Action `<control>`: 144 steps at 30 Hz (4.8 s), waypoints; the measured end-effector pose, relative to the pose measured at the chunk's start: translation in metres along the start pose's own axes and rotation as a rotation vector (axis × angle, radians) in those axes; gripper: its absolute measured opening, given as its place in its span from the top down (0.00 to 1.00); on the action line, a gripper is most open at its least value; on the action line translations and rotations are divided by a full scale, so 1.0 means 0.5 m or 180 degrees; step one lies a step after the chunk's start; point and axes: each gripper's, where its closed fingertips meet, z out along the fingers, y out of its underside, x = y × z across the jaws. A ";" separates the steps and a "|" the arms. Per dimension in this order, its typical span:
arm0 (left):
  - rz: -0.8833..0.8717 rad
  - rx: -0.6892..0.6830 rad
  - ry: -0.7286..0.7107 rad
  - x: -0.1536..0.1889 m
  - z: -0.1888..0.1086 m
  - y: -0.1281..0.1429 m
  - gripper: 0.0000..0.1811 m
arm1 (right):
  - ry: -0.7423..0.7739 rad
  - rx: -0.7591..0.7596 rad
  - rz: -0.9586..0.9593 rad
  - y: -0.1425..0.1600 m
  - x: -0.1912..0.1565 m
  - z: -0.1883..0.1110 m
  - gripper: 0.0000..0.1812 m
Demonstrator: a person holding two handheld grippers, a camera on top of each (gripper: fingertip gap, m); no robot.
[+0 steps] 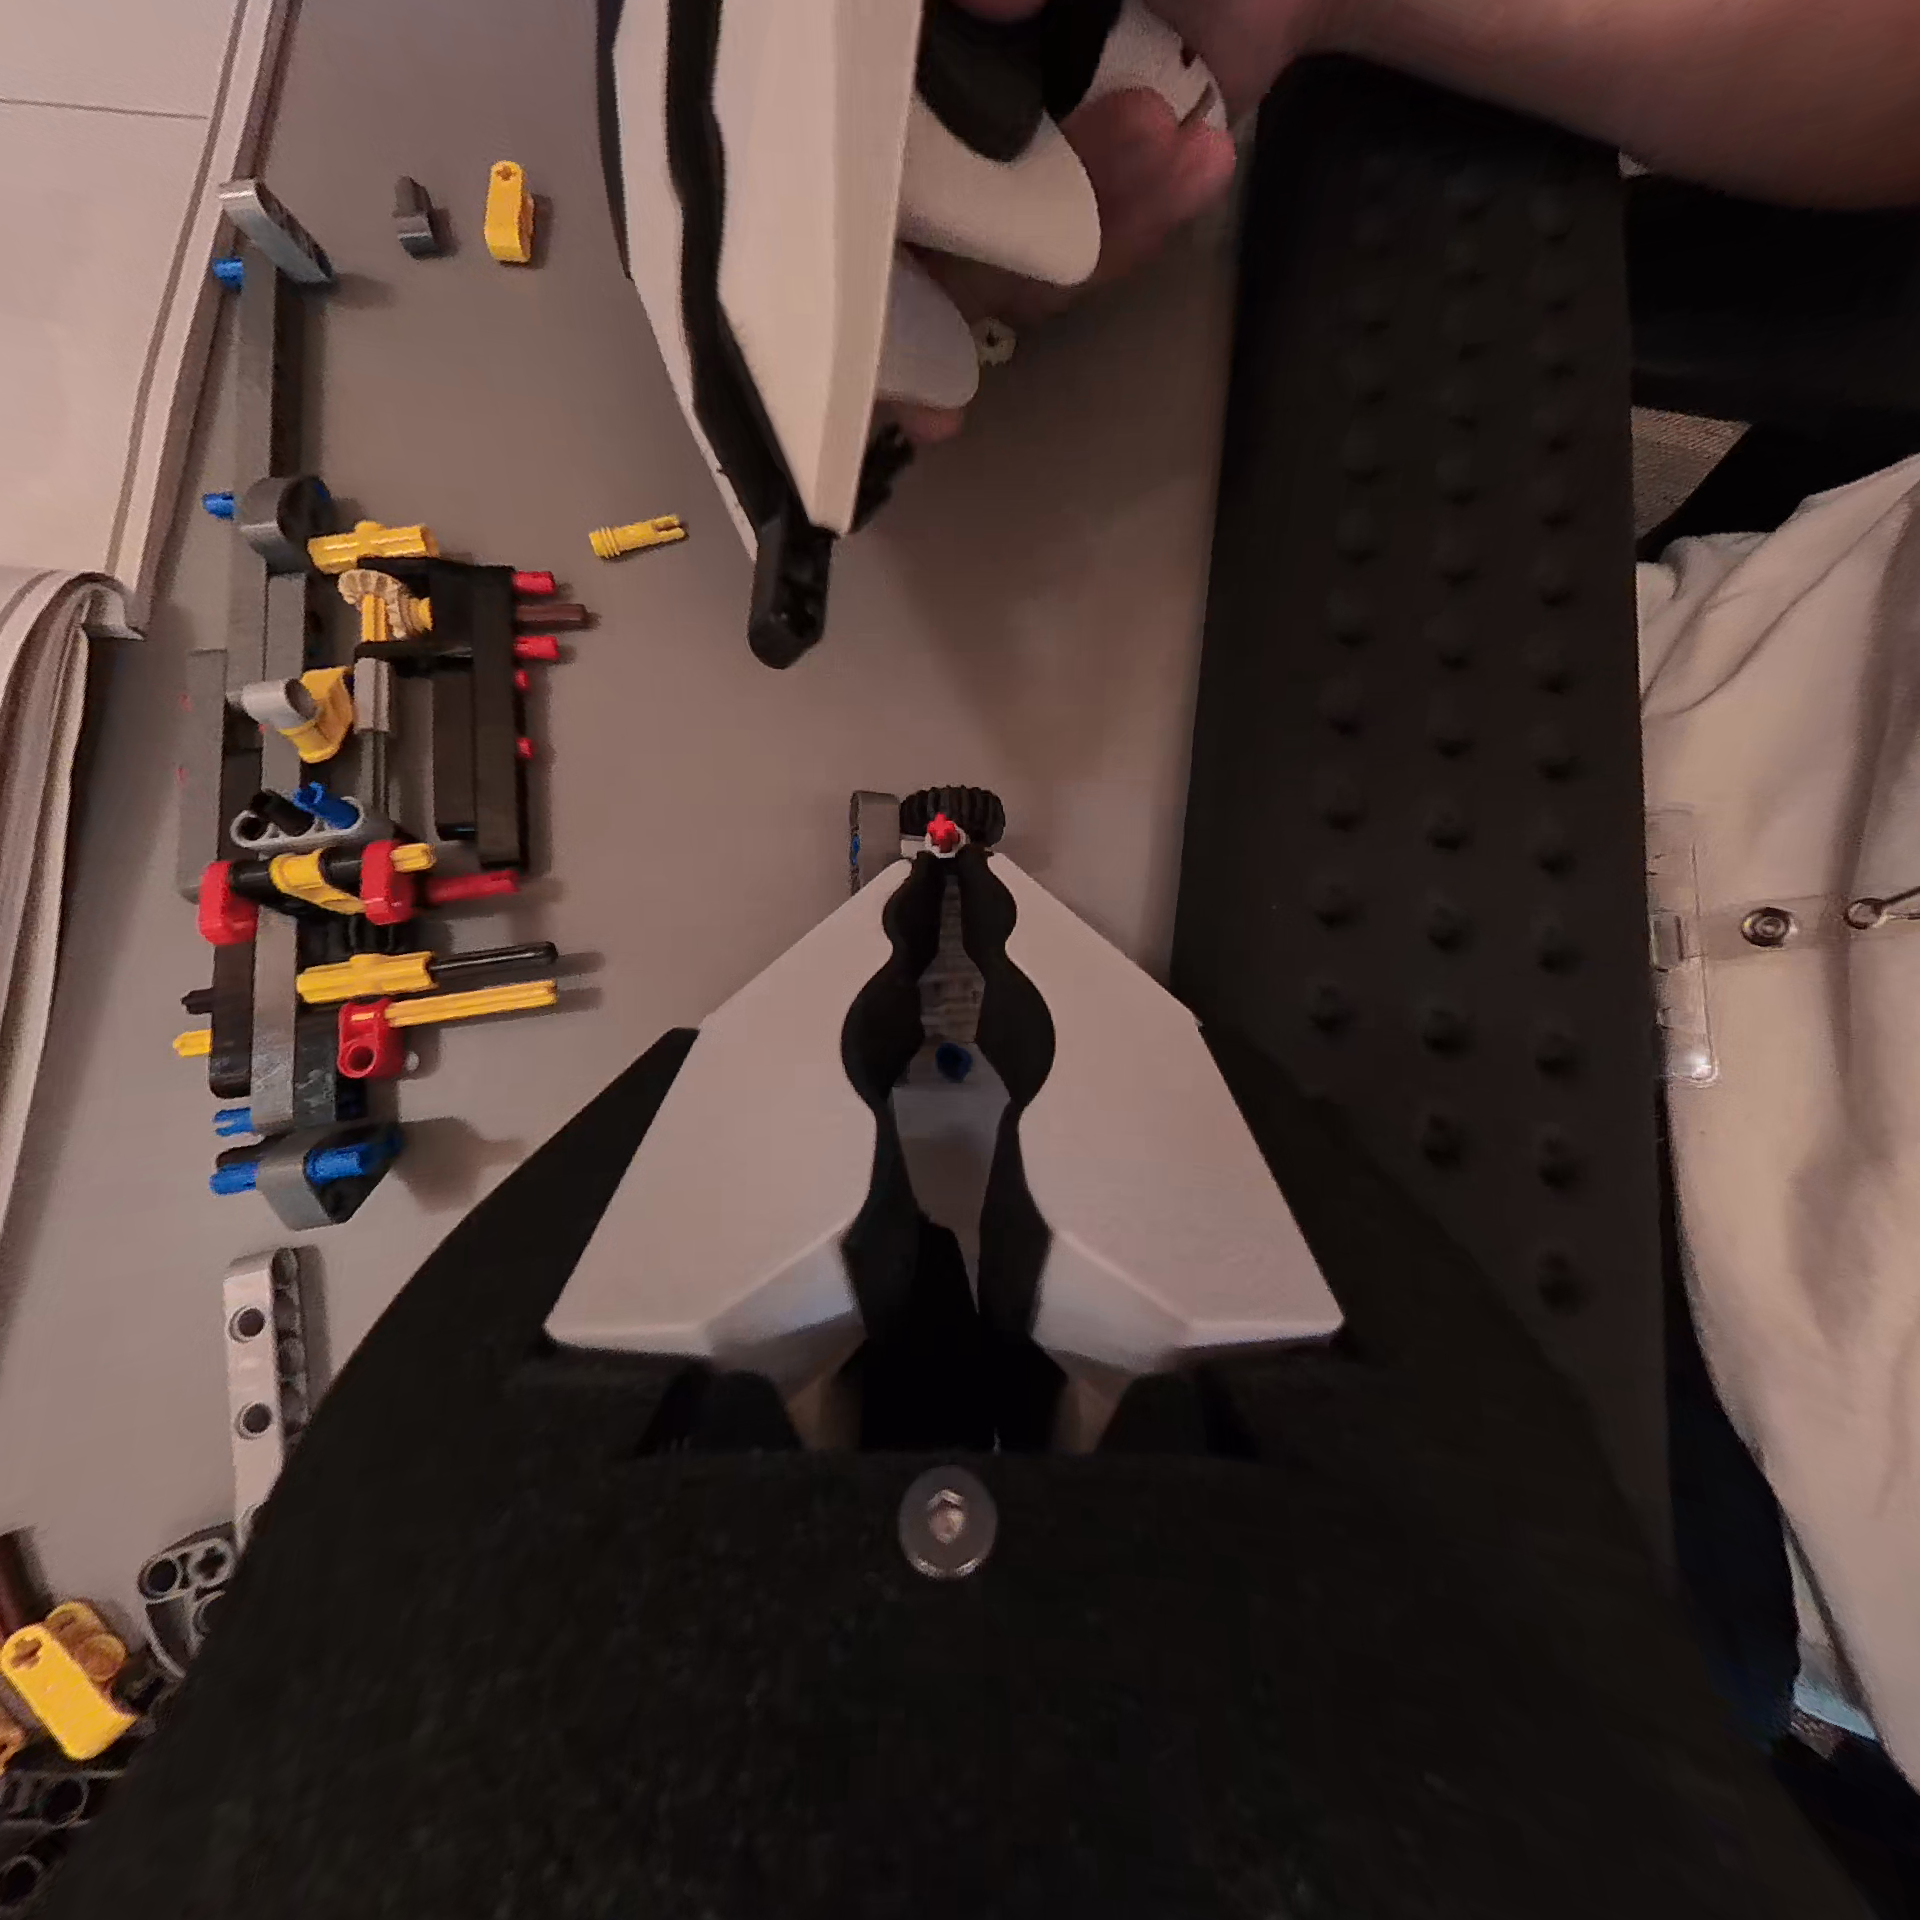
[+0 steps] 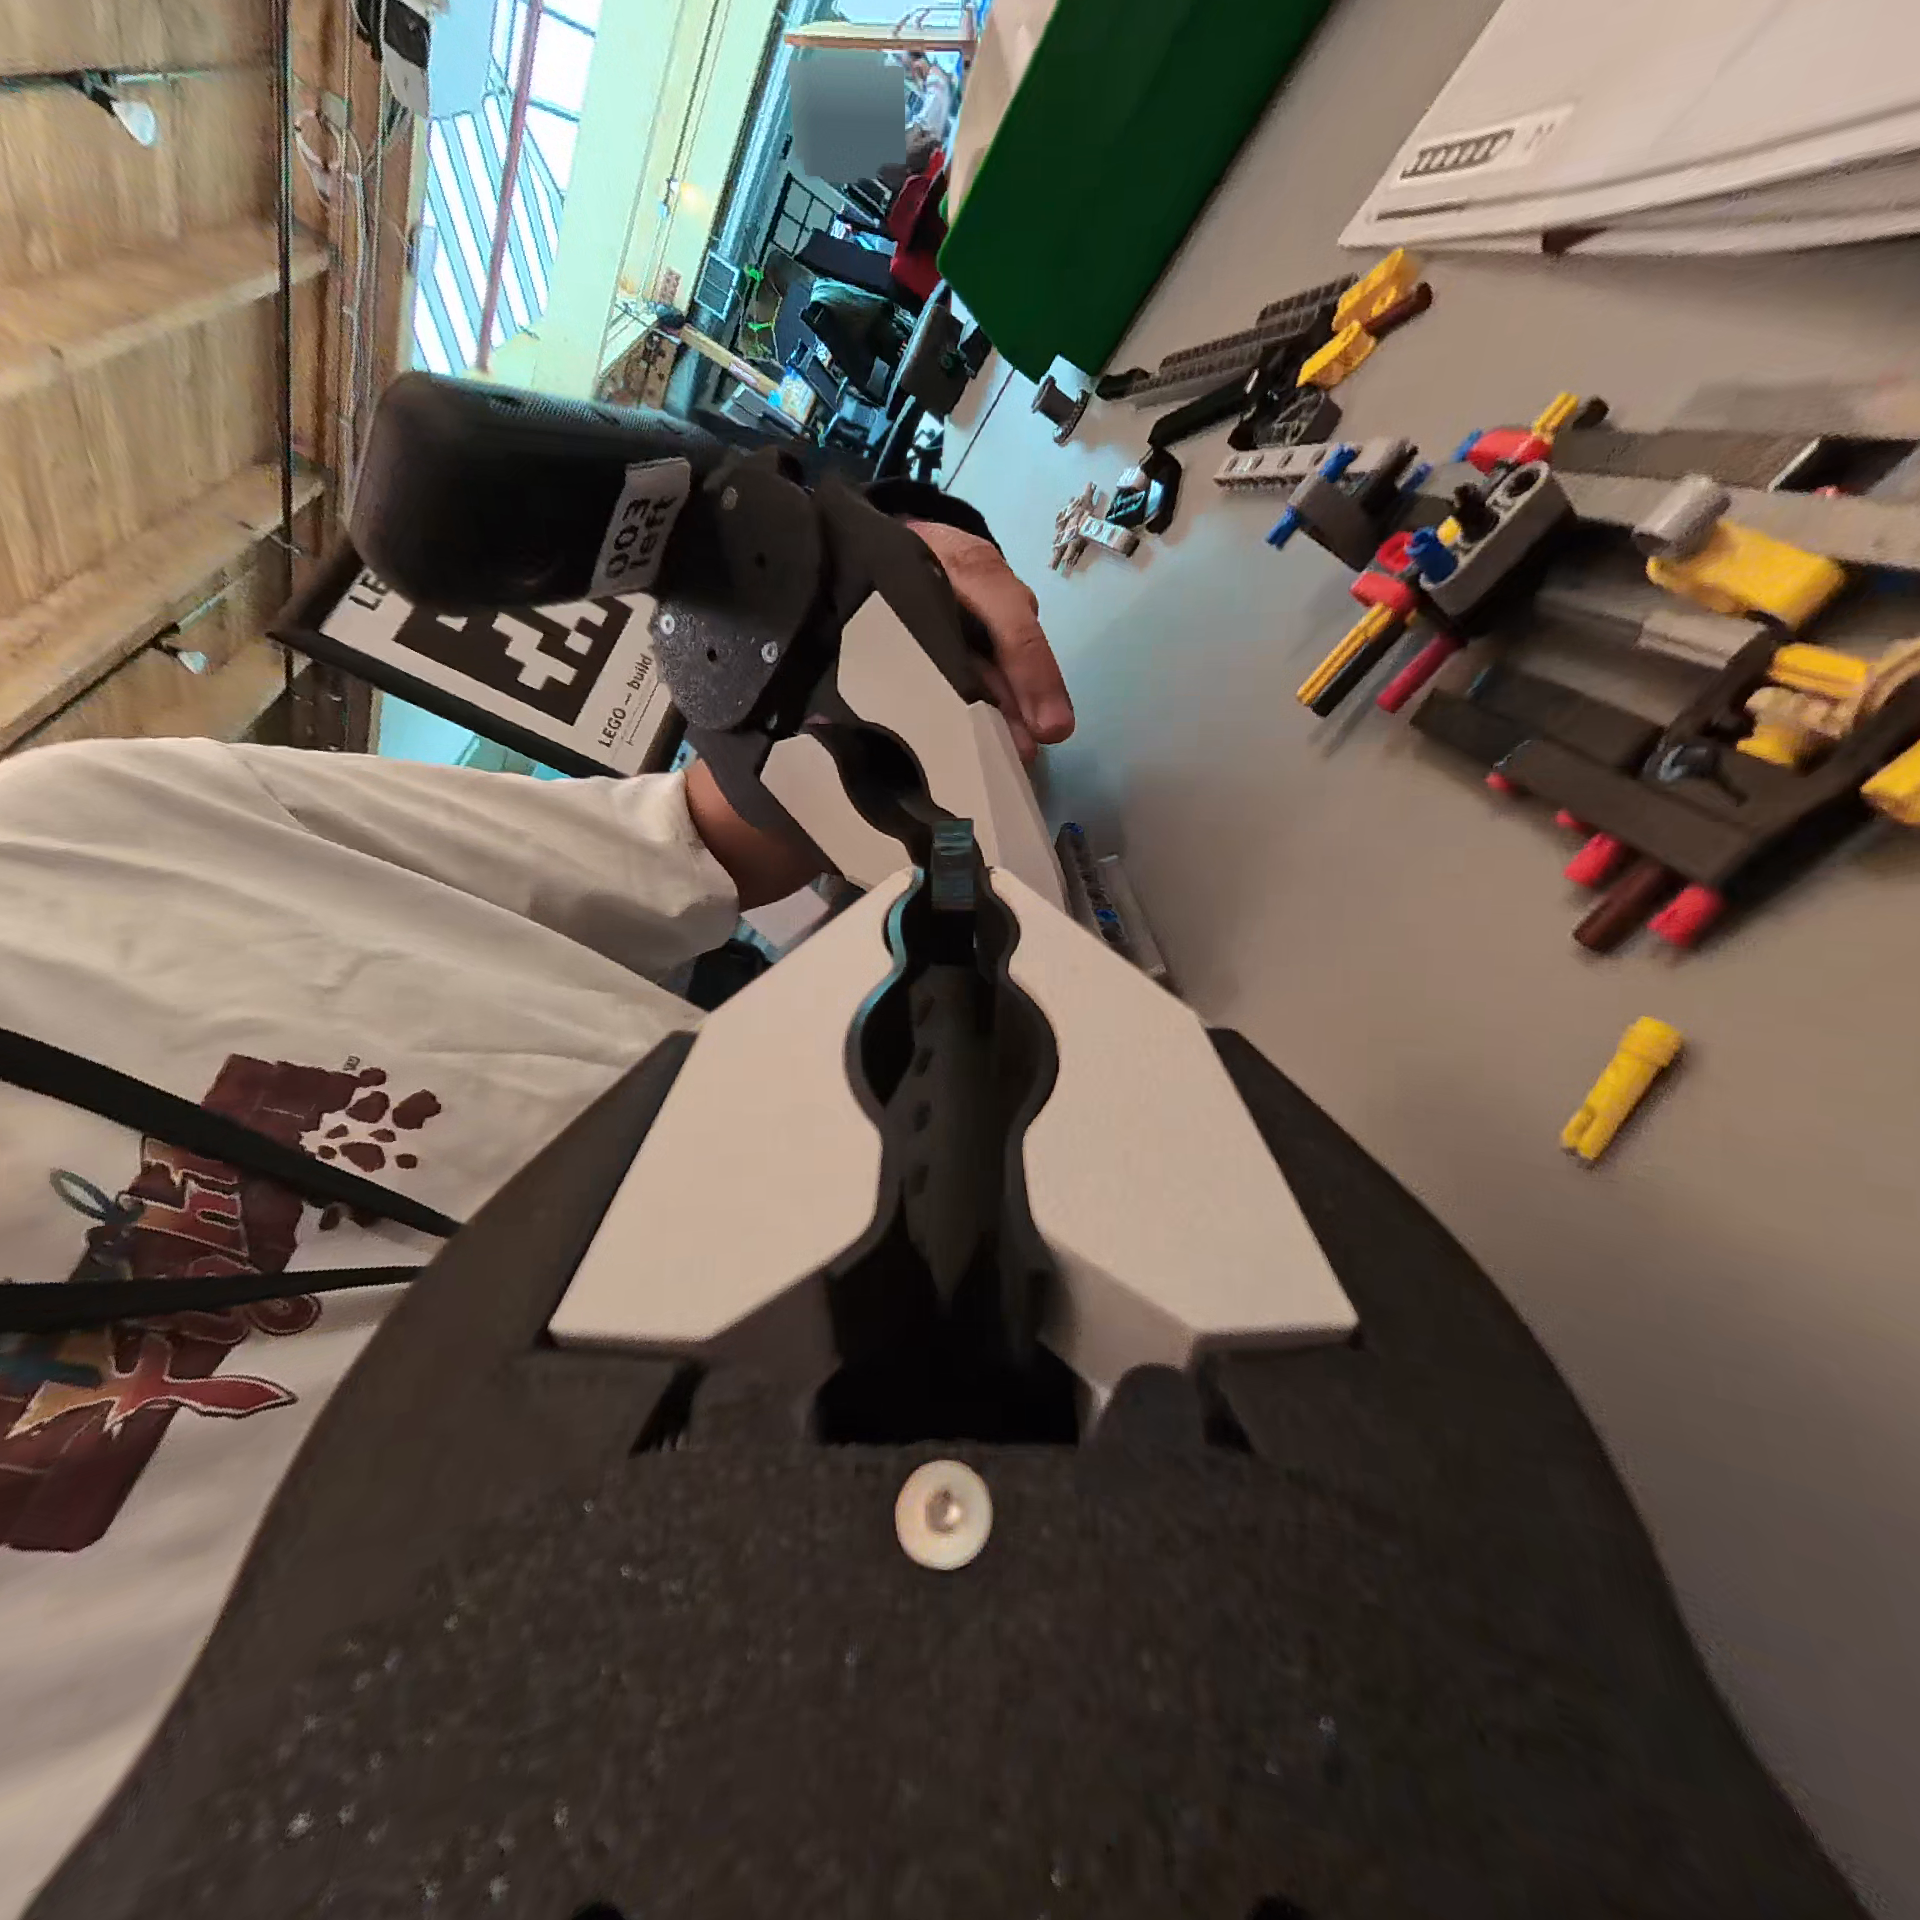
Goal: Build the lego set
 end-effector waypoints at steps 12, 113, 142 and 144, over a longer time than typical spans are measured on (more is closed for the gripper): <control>0.0039 0.0042 0.0023 0.022 0.021 -0.006 0.94 | 0.0108 0.0111 -0.0044 0.043 -0.015 0.001 0.96; 0.0513 0.0120 0.0007 -0.005 0.029 -0.049 0.83 | 0.2249 -0.0196 -0.0568 0.067 0.125 -0.125 0.96; 0.1463 -0.0599 0.0322 -0.044 0.139 -0.101 0.82 | 0.1826 0.0813 -0.0634 0.068 0.008 -0.194 0.96; 0.0827 -0.0505 0.0716 -0.012 0.115 -0.102 0.85 | 0.1779 0.0819 -0.0643 0.067 0.004 -0.192 0.96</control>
